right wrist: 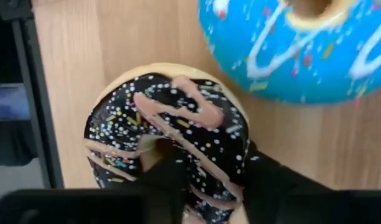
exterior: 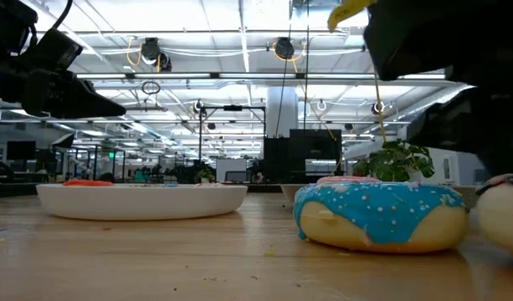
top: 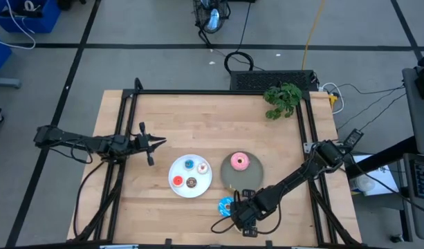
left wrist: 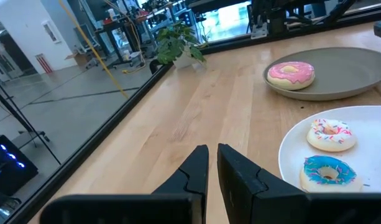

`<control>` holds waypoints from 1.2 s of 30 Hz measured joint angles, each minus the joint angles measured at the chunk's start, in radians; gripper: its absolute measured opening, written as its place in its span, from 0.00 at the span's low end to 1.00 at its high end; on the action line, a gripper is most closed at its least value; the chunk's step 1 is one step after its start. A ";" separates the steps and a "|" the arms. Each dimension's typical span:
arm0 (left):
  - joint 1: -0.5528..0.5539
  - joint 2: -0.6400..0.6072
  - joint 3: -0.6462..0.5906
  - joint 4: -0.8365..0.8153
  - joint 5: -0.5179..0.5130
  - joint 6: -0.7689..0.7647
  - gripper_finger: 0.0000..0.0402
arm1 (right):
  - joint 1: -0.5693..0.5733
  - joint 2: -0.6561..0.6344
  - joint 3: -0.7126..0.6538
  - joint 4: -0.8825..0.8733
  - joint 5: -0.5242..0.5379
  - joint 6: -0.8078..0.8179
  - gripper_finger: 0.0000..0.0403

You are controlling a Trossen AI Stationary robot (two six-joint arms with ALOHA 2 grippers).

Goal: Pick & Place donuts
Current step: Put the large black donut on the gray plate

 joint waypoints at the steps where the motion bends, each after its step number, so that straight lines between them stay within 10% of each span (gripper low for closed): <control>1: 0.000 0.000 0.000 0.000 0.000 0.000 0.10 | 0.000 -0.012 -0.001 -0.003 -0.004 0.000 0.25; 7: 0.000 0.000 0.000 0.001 0.000 0.000 0.10 | 0.006 -0.130 -0.005 -0.060 -0.028 0.000 0.03; 36: 0.000 0.000 0.000 0.001 0.000 0.000 0.10 | -0.025 -0.518 0.007 -0.547 0.021 0.240 0.03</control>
